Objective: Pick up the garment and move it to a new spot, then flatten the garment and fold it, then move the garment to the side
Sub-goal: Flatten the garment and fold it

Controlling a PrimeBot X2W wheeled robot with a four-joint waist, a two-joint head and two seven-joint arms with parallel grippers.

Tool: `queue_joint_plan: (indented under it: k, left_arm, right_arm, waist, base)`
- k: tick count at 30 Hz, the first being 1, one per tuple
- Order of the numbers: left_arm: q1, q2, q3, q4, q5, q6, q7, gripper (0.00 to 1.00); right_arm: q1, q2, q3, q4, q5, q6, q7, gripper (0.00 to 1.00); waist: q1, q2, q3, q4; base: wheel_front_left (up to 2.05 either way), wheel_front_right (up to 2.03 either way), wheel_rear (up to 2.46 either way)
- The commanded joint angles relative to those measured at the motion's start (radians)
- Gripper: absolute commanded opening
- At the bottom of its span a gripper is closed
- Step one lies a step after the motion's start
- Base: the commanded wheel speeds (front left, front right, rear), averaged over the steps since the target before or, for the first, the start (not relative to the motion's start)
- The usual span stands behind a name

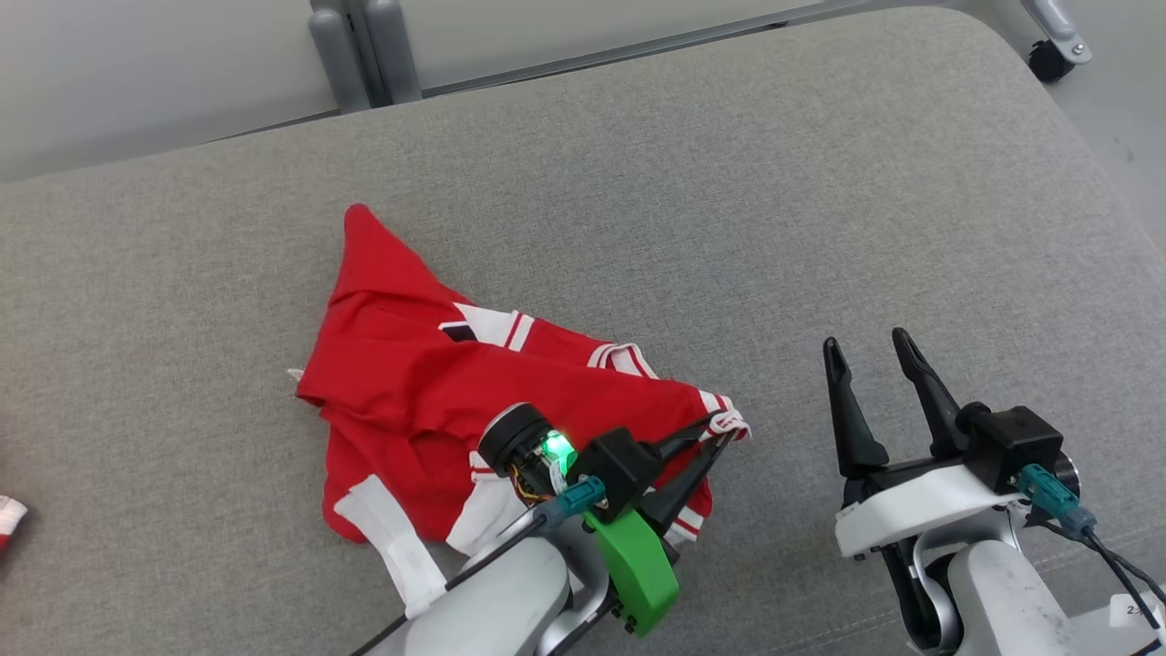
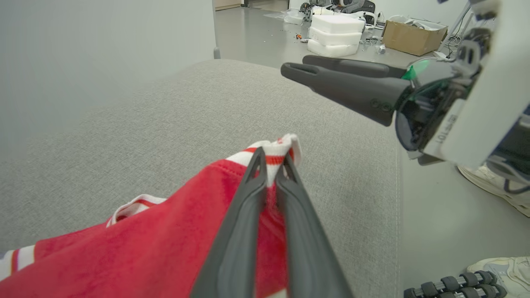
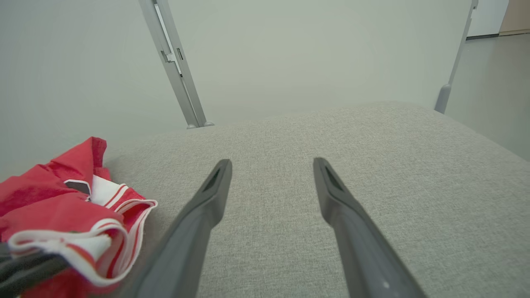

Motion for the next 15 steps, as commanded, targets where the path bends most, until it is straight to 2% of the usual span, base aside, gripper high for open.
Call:
queue_joint_plan:
  k: [1,5,8,15]
  left_arm:
    - [-0.02,-0.005,-0.009,0.019,-0.004,-0.002,-0.014,0.99]
    - [-0.038,-0.014,-0.003,0.055,-0.021,0.0,-0.046,1.0]
    - [-0.042,-0.009,0.032,0.058,-0.026,0.018,-0.061,1.0]
    - [0.03,0.082,0.209,-0.023,-0.028,0.1,-0.067,1.0]
  right_arm:
    - [-0.005,-0.002,0.0,0.0,-0.007,-0.001,-0.003,1.0]
    - [0.008,-0.003,-0.007,0.004,-0.017,-0.001,-0.003,1.0]
    - [0.019,-0.003,-0.01,0.01,-0.025,-0.001,-0.003,1.0]
    - [0.036,-0.003,-0.006,0.018,-0.023,-0.001,-0.003,1.0]
  waist:
    - [0.0,-0.0001,-0.009,0.008]
    - [0.0,-0.0001,-0.035,0.038]
    - [0.0,-0.0001,-0.059,0.069]
    - [0.0,-0.0001,-0.106,0.132]
  base:
    - [0.0,0.0,0.0]
    - [0.0,0.0,0.0]
    - [0.0,0.0,0.0]
    - [0.0,0.0,0.0]
